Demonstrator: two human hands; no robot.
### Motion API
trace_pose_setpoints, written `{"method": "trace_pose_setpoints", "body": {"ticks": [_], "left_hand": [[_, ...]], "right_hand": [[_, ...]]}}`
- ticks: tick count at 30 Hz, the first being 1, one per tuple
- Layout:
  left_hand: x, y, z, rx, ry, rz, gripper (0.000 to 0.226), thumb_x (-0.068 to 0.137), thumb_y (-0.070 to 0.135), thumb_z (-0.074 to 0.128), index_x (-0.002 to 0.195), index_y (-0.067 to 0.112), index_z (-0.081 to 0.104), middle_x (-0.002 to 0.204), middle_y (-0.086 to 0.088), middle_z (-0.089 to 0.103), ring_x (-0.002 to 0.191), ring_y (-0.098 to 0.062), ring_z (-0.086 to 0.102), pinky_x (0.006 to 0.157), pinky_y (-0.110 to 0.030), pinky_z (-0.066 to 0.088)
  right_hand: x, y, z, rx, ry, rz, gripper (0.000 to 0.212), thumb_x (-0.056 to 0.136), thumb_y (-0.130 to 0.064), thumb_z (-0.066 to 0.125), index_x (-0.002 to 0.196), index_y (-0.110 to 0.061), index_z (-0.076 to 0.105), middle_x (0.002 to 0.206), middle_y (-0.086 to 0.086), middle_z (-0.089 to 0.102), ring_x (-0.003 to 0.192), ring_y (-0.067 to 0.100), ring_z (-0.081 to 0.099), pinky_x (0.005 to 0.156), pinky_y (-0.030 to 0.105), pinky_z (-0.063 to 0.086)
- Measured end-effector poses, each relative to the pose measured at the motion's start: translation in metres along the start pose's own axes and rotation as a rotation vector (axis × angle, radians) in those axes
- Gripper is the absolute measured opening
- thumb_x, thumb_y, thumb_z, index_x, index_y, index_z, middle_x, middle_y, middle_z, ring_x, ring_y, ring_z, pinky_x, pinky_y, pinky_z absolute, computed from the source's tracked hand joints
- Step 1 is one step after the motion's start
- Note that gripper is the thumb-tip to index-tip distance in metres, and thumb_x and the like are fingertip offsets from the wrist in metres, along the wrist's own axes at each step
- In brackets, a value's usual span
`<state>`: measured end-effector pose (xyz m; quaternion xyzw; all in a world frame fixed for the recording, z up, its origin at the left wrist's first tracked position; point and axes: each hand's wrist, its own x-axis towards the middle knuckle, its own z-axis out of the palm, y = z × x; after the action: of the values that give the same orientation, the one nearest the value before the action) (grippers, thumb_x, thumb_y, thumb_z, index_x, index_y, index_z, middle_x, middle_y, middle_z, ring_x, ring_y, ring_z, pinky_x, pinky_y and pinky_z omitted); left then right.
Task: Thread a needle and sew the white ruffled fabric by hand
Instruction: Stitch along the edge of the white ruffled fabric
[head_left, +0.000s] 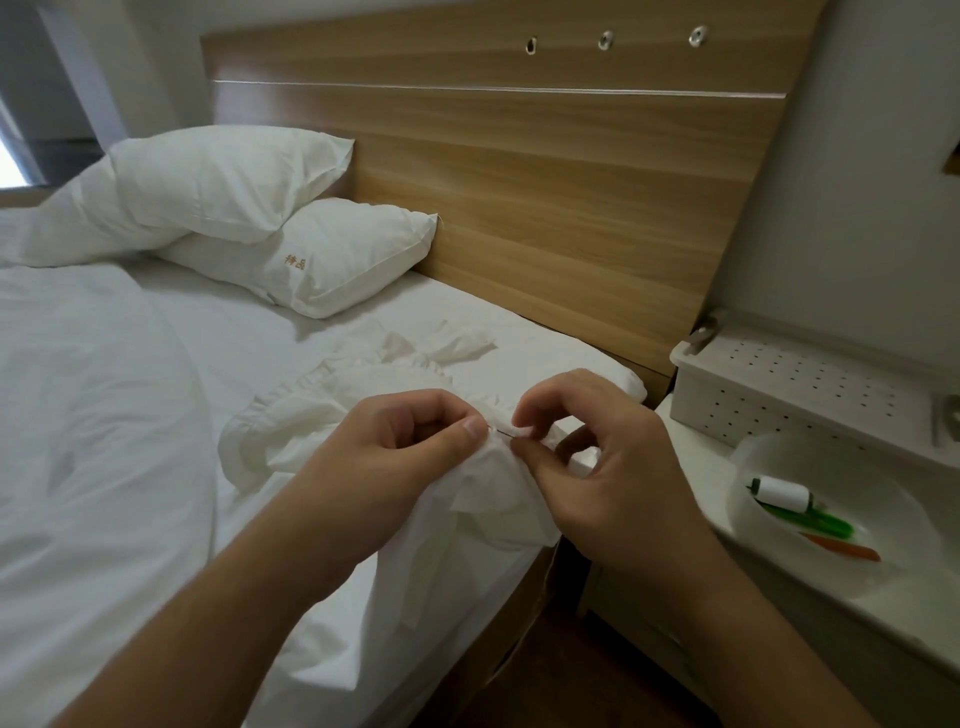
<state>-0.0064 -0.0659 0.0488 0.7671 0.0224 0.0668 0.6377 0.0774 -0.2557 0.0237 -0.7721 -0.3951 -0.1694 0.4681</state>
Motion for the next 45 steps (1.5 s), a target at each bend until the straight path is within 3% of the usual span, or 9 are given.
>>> {"method": "trace_pose_setpoints", "body": {"ticks": [7, 15, 22, 25, 31, 36, 41, 45], "left_hand": [[-0.001, 0.002, 0.000, 0.018, -0.009, -0.009, 0.021, 0.101, 0.027, 0.066, 0.088, 0.016, 0.080, 0.087, -0.010, 0.075, 0.080, -0.015, 0.070, 0.074, -0.027, 0.057], [-0.001, 0.002, 0.001, 0.030, 0.015, -0.006, 0.022, 0.102, 0.024, 0.065, 0.089, 0.013, 0.078, 0.085, -0.008, 0.072, 0.078, -0.013, 0.067, 0.074, -0.027, 0.055], [0.000, 0.002, 0.001, 0.036, -0.004, 0.006, 0.023, 0.102, 0.025, 0.064, 0.086, 0.016, 0.078, 0.082, -0.007, 0.071, 0.077, -0.011, 0.066, 0.072, -0.025, 0.054], [0.000, 0.001, 0.002, 0.046, -0.009, 0.015, 0.023, 0.102, 0.026, 0.064, 0.087, 0.016, 0.079, 0.086, -0.012, 0.072, 0.080, -0.014, 0.066, 0.077, -0.032, 0.054], [0.001, -0.001, 0.003, 0.081, -0.005, 0.036, 0.022, 0.101, 0.033, 0.069, 0.090, 0.017, 0.079, 0.092, -0.020, 0.071, 0.081, -0.018, 0.065, 0.079, -0.038, 0.052], [0.001, -0.003, 0.005, 0.138, 0.045, 0.043, 0.021, 0.099, 0.030, 0.065, 0.090, 0.018, 0.080, 0.090, -0.019, 0.072, 0.092, -0.040, 0.068, 0.080, -0.046, 0.056], [0.000, 0.000, 0.005, 0.147, 0.082, 0.023, 0.021, 0.099, 0.031, 0.066, 0.088, 0.022, 0.081, 0.088, -0.016, 0.074, 0.092, -0.038, 0.070, 0.084, -0.058, 0.059], [0.000, 0.000, 0.005, 0.130, 0.071, -0.004, 0.019, 0.099, 0.027, 0.070, 0.086, 0.020, 0.082, 0.088, -0.020, 0.076, 0.093, -0.046, 0.071, 0.087, -0.064, 0.058]], "right_hand": [[-0.001, 0.002, 0.003, -0.043, 0.011, -0.014, 0.011, 0.088, -0.022, 0.082, 0.097, -0.026, 0.077, 0.100, -0.013, 0.063, 0.095, 0.012, 0.063, 0.068, 0.025, 0.055], [-0.002, -0.003, 0.005, -0.134, 0.029, -0.090, 0.012, 0.089, -0.026, 0.078, 0.097, -0.020, 0.071, 0.102, -0.011, 0.064, 0.091, 0.008, 0.060, 0.073, 0.011, 0.046], [-0.002, -0.001, 0.007, -0.153, 0.022, -0.103, 0.013, 0.093, -0.030, 0.073, 0.100, -0.020, 0.076, 0.100, -0.010, 0.066, 0.092, 0.008, 0.061, 0.074, 0.015, 0.048], [-0.002, -0.002, 0.007, -0.136, 0.032, -0.100, 0.006, 0.091, -0.022, 0.075, 0.096, -0.019, 0.075, 0.098, -0.011, 0.065, 0.092, 0.010, 0.060, 0.072, 0.020, 0.050], [-0.002, -0.007, 0.008, -0.035, 0.062, -0.063, 0.009, 0.087, -0.008, 0.077, 0.090, -0.016, 0.076, 0.091, -0.011, 0.066, 0.091, 0.011, 0.062, 0.070, 0.017, 0.046], [-0.001, -0.008, 0.009, -0.016, 0.036, -0.044, 0.012, 0.088, -0.008, 0.077, 0.095, -0.019, 0.075, 0.093, -0.014, 0.067, 0.092, 0.012, 0.064, 0.067, 0.025, 0.053], [-0.001, -0.015, 0.004, 0.129, -0.013, 0.030, 0.023, 0.092, -0.017, 0.076, 0.113, -0.025, 0.074, 0.105, -0.017, 0.070, 0.105, 0.012, 0.065, 0.079, 0.026, 0.057], [0.002, -0.021, 0.010, 0.291, -0.007, 0.102, 0.015, 0.089, -0.010, 0.077, 0.098, -0.021, 0.078, 0.097, -0.009, 0.074, 0.100, 0.021, 0.069, 0.081, 0.038, 0.058]]}}
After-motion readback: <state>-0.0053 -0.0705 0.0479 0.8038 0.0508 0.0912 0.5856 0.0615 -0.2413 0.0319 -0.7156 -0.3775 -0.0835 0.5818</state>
